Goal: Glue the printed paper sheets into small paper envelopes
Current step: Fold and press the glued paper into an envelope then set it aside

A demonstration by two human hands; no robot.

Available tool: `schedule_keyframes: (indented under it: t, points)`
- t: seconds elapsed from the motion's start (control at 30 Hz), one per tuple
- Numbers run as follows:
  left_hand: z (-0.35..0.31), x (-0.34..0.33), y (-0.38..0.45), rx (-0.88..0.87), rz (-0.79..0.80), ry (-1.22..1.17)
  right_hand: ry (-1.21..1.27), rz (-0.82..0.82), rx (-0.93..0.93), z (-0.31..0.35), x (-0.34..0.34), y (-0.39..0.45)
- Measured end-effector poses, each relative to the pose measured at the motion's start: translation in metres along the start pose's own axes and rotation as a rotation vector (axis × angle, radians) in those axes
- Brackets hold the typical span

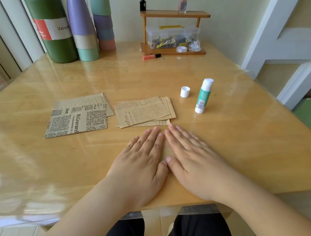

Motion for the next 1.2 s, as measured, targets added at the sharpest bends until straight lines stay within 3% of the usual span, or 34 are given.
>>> schedule_keyframes:
  t: [0.23,0.33,0.5,0.7,0.93,1.2]
  points:
    - [0.001,0.005,-0.001,-0.007,0.004,-0.035,0.116,0.014,-0.003,-0.007,0.009,0.000]
    - [0.003,0.010,-0.002,-0.013,-0.031,-0.056,0.025,-0.047,0.003,-0.015,0.013,-0.003]
    - [0.007,0.000,0.000,0.019,0.004,0.002,-0.035,0.037,-0.051,-0.021,0.004,-0.006]
    - [0.006,-0.001,0.000,0.039,0.012,0.035,-0.043,0.016,-0.074,-0.021,0.000,-0.007]
    - [0.018,0.020,-0.015,-0.023,-0.082,-0.198,0.354,-0.199,-0.058,-0.034,0.016,-0.023]
    - [0.031,0.022,-0.021,-0.026,-0.088,-0.272,0.376,-0.143,-0.088,-0.042,0.016,-0.035]
Point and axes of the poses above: each hand's wrist, its own y-axis towards the middle knuckle, its own x-axis out of the back of the hand, z = x × y, the point moved 3 cm from there along y, towards the middle knuckle, and after that the axes turned 8 degrees about -y, right-handed, at the moved point
